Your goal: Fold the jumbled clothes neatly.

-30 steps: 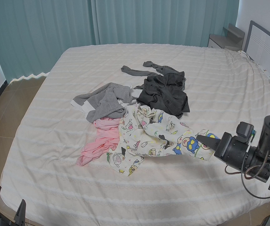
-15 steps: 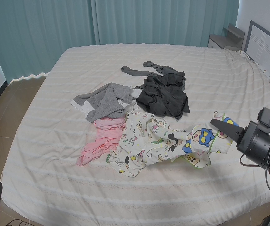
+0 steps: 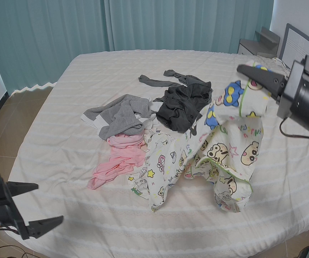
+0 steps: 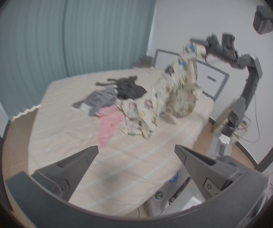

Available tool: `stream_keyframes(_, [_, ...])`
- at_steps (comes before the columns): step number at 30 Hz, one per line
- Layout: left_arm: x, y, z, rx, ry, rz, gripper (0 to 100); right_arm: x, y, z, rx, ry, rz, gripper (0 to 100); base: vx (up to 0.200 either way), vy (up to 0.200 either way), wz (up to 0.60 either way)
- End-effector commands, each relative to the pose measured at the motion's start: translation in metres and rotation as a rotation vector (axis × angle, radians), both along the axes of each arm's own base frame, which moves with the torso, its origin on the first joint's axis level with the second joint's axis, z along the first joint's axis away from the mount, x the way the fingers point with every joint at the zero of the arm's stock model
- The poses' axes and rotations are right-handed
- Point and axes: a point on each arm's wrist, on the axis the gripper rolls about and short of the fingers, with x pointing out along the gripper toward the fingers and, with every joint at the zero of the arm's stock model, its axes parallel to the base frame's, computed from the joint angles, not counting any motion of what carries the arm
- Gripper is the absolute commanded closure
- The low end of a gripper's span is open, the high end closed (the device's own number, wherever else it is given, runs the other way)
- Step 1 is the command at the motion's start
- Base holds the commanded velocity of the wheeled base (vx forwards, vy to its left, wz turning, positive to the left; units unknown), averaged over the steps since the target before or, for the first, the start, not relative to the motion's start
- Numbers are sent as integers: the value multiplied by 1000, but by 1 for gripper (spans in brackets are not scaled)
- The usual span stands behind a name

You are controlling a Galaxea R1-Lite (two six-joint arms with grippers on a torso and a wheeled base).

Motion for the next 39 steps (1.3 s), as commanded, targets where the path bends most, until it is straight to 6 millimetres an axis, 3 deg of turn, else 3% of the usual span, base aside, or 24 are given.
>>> stream_keyframes(1, [57,-48,-63,139,308,-272,0,25,51,29,0,-30,87,100,0,0,0])
stream_keyframes(6, [81,-62,-89,129,305,-271,0,30,73,39,22,-52,124,100,0,0,0])
stream_keyframes(10, [88,-71,-96,96,319,-265,0,30,81,41,29,-56,140,100,0,0,0])
stream_keyframes(17, [88,-90,-98,13,346,-267,0,26,82,45,44,-68,150,100,0,0,0])
stream_keyframes(22, [98,-104,-102,20,260,-211,0,17,85,50,58,-79,176,100,0,0,0])
stream_keyframes(39, [140,-131,-147,38,156,-41,0,8,87,54,74,-88,191,100,0,0,0])
